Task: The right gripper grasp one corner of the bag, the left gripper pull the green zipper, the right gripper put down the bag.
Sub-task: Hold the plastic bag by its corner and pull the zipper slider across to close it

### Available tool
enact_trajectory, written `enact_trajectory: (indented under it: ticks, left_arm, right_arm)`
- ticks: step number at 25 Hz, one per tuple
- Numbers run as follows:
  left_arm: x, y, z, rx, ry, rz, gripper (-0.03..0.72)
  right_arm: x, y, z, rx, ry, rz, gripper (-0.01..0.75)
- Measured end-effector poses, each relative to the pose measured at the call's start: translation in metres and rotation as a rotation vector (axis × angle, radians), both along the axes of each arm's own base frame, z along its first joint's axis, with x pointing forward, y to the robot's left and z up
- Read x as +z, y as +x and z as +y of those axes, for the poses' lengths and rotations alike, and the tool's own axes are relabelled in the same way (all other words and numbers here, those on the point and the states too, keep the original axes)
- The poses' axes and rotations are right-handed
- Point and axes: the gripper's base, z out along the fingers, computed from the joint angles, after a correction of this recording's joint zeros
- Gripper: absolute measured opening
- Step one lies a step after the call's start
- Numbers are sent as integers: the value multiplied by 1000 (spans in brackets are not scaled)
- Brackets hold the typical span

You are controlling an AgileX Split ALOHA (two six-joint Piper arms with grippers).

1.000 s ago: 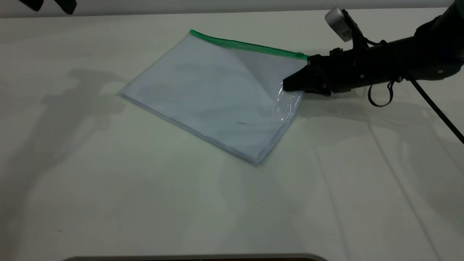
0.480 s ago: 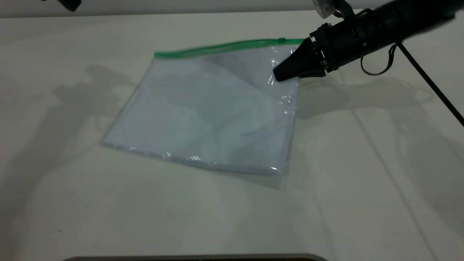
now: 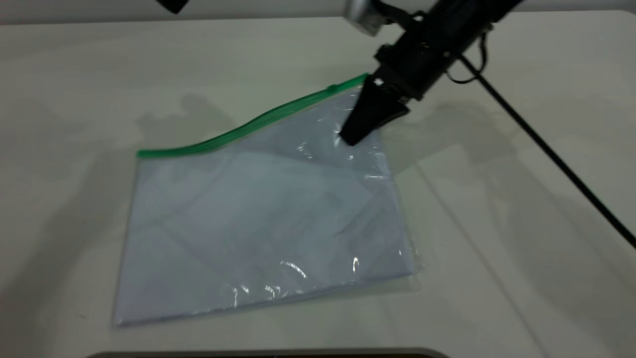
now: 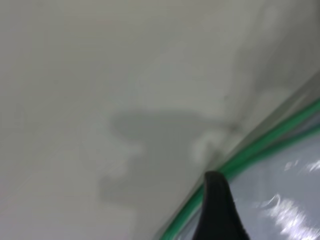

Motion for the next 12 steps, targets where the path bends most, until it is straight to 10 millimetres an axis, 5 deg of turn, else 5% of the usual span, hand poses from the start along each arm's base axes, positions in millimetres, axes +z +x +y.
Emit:
enact_trajectory:
  ticks: [7,12]
  left_arm:
    - [5,-8,-17,-130,-165,39,571]
    - [7,-12,-22,-251,-191,29,557]
  right_arm:
    - [38,-3,28,26,114,-62,34]
    - [44,0,33,-20,191,-61,34]
